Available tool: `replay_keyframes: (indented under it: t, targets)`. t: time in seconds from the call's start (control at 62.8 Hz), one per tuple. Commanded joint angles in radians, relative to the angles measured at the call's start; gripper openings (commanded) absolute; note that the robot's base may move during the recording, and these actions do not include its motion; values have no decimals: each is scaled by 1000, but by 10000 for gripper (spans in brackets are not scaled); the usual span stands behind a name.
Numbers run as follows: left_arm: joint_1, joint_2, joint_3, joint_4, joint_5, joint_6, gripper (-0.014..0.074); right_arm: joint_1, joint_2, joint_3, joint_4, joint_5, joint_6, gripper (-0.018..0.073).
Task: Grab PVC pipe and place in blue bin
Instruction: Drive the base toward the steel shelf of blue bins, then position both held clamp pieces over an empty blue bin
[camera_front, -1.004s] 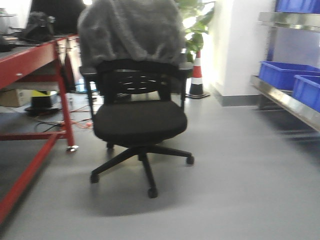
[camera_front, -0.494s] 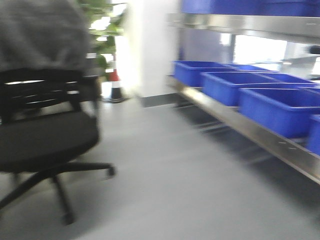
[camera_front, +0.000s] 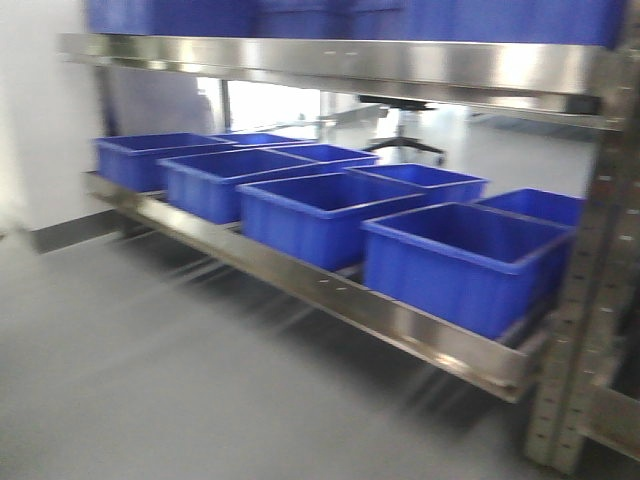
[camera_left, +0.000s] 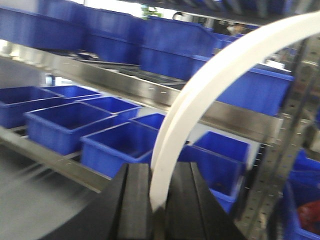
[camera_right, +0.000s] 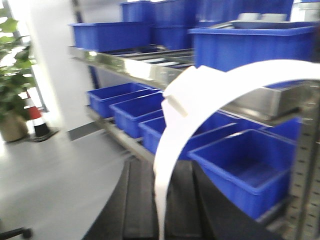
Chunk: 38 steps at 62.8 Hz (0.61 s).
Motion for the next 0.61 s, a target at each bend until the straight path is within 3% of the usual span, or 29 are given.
replay_keyframes:
  t: [0.0,0.589]
  targets:
    - [3,-2,-3,-4,-27,-4,-111,1,-5,0,-13,-27,-8,-169]
    - [3,-2,-3,-4,-27,-4,-111,1,-5,0,-13,-27,-8,-169]
